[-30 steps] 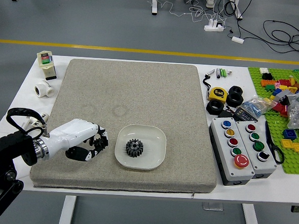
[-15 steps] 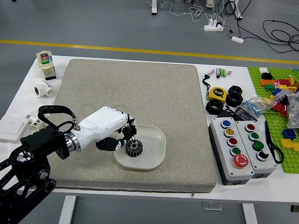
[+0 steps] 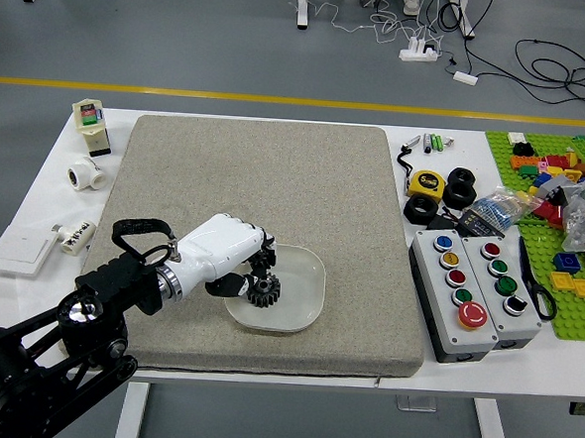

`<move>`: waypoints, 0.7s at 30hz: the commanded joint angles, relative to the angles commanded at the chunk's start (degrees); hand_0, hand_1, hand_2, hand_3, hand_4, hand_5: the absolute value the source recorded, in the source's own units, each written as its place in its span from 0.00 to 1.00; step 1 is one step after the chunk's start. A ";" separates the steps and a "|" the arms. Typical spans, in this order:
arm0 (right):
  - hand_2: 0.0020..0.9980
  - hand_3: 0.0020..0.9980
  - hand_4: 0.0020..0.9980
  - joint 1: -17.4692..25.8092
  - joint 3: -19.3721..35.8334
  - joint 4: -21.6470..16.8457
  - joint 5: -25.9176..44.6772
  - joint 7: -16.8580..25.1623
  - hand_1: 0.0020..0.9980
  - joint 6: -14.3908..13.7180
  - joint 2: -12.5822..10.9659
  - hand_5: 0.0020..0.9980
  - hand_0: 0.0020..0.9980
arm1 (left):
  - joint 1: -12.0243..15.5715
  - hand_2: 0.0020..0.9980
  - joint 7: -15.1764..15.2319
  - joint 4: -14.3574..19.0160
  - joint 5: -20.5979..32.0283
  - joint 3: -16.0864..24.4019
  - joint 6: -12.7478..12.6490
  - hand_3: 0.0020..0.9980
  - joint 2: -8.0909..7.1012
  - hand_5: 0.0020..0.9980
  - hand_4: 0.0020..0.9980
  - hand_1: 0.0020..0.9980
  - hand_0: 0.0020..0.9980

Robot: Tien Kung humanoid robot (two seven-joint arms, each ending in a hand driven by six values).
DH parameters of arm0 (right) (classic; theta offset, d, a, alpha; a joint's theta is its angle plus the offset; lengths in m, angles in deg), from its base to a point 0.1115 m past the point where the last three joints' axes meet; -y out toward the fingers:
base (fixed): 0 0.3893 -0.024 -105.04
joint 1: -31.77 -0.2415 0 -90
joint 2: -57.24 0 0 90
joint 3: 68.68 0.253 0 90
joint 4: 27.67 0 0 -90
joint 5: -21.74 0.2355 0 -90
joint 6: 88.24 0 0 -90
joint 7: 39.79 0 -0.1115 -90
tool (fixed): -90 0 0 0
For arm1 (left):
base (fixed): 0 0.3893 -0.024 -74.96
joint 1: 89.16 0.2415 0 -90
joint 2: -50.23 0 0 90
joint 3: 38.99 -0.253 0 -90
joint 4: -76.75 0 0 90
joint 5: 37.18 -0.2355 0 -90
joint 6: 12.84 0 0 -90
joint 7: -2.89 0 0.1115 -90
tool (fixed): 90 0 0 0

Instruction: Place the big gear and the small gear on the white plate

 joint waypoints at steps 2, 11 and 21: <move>0.69 0.56 0.75 -0.06 0.12 0.00 0.07 0.03 0.61 0.00 -0.03 0.68 0.60 | 0.20 0.61 -0.03 0.98 0.00 -0.09 1.21 0.64 -0.37 0.00 0.47 0.51 0.38; 0.69 0.56 0.75 -0.22 0.45 0.00 -0.13 0.01 0.61 0.02 -0.08 0.68 0.60 | 0.98 0.66 0.10 2.80 0.00 -1.18 4.19 0.67 -1.75 0.00 0.57 0.55 0.39; 0.69 0.56 0.75 -0.37 0.61 0.00 -0.23 -0.01 0.61 -0.02 -0.09 0.68 0.60 | 1.08 0.81 0.04 3.45 0.00 -1.04 4.76 0.82 -1.67 0.01 0.80 0.68 0.45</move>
